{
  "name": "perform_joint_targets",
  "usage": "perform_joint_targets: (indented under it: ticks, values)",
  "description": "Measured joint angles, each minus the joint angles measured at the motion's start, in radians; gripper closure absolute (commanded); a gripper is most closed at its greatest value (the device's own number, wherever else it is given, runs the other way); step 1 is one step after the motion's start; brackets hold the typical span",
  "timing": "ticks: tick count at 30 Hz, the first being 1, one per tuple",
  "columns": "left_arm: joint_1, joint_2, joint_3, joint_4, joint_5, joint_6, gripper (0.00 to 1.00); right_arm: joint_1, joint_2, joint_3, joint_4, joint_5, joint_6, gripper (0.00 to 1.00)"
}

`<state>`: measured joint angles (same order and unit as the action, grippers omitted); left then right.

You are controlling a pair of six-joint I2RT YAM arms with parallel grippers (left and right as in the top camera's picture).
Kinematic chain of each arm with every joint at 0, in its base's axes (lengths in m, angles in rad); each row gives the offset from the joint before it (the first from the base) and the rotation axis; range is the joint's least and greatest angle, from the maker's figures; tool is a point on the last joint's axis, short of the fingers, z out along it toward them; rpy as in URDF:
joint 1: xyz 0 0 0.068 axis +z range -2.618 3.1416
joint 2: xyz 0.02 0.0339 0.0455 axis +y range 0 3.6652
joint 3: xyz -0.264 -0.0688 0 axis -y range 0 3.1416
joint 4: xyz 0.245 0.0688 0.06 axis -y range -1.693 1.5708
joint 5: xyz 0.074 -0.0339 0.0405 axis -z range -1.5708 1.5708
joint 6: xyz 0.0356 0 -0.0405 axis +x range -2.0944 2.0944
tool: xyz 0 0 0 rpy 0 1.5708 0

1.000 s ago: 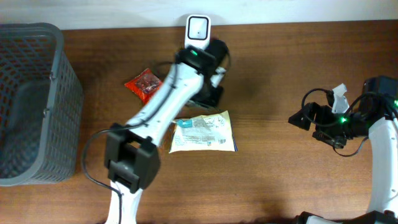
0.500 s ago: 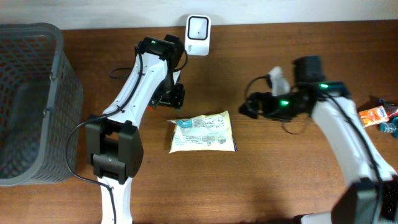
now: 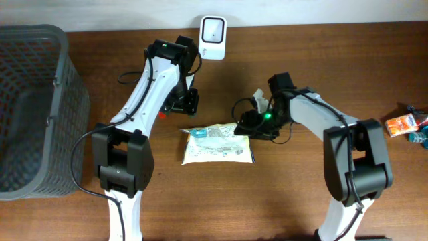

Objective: Scan the item barcode

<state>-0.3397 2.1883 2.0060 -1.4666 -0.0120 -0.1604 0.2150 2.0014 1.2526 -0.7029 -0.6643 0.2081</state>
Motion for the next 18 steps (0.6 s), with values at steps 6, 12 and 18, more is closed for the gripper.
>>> perform_joint_targets:
  ticks: [6,12,18]
  values:
    - [0.0,0.0,0.0,-0.007,0.004,0.002,0.45,0.03,0.001,0.0,0.015,0.007,0.0,0.96]
    - [0.0,0.0,0.0,-0.007,0.04,0.0,0.77,0.03,0.0,0.0,0.009,0.058,0.051,0.96]
    - [0.0,0.0,0.0,-0.007,0.117,0.006,0.75,0.019,0.001,0.0,0.0,0.103,0.098,0.96]
